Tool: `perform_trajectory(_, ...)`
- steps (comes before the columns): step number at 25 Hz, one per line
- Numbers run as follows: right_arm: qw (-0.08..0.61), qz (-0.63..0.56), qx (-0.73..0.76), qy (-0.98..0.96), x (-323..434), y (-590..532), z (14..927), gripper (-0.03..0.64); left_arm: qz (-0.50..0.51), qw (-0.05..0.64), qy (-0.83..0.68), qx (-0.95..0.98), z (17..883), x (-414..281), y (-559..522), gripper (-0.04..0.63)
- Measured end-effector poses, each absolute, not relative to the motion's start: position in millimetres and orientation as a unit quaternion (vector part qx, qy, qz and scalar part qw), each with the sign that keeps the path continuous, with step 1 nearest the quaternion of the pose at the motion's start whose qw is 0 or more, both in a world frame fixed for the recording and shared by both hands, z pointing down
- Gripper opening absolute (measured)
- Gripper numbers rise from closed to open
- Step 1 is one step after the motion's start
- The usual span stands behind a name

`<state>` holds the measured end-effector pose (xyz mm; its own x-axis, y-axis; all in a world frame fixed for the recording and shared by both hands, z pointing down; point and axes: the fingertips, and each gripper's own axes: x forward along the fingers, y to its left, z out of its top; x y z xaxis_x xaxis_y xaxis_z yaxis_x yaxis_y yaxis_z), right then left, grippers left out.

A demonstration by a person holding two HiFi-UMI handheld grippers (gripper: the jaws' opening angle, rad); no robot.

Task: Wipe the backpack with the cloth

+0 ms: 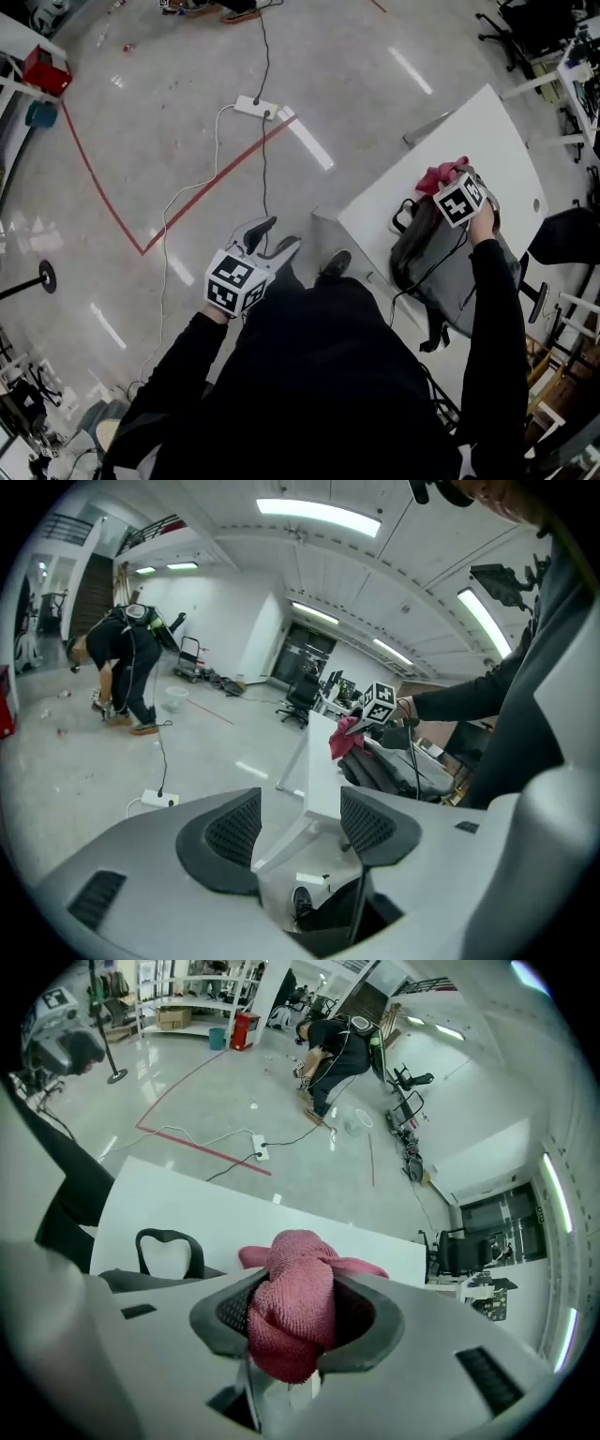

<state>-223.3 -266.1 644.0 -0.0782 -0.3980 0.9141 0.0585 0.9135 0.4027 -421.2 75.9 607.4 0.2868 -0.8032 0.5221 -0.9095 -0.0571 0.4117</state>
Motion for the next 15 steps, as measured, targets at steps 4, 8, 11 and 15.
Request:
perform_trajectory(4, 0.663, -0.138, 0.057, -0.734, -223, -239, 651, 0.160, 0.054, 0.355, -0.620, 0.698, 598, -389, 74, 0.276)
perform_trajectory(8, 0.673, -0.110, -0.048, -0.730, -214, -163, 662, 0.160, 0.047, 0.359, -0.628, 0.688, 598, -358, 62, 0.276)
perform_trajectory(11, 0.681, -0.102, -0.114, -0.716, -203, -104, 663, 0.160, 0.046, 0.359, -0.620, 0.696, 597, -339, 52, 0.276)
perform_trajectory(15, 0.681, -0.098, -0.190, -0.700, -195, -31, 657, 0.160, 0.049, 0.354, -0.602, 0.714, 593, -330, 46, 0.276)
